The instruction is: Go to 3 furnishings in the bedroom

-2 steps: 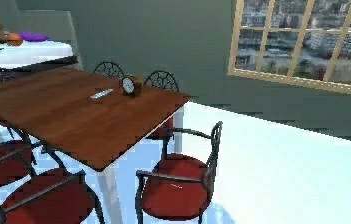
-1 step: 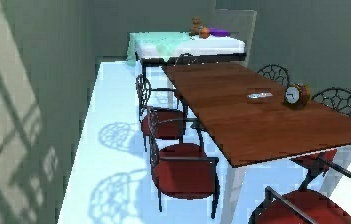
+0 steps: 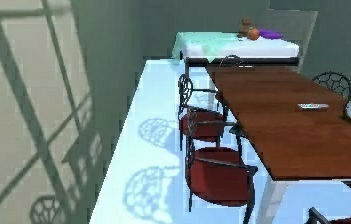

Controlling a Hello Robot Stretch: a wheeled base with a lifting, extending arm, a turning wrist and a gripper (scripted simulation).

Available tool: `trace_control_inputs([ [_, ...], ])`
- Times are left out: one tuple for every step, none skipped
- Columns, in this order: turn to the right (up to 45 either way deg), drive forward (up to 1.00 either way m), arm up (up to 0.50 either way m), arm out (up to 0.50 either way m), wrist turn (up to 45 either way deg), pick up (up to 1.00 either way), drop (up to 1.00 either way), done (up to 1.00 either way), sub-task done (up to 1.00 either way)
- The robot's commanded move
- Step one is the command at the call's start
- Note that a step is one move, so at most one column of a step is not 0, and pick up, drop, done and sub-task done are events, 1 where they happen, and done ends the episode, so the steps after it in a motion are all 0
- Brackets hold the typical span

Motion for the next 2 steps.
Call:
trace_control_inputs([
  [0.0,0.15,0.0,0.0,0.0,0.0,0.0,0.0,0.0],
  [15.0,0.0,0.0,0.0,0.0,0.0,0.0,0.0,0.0],
])
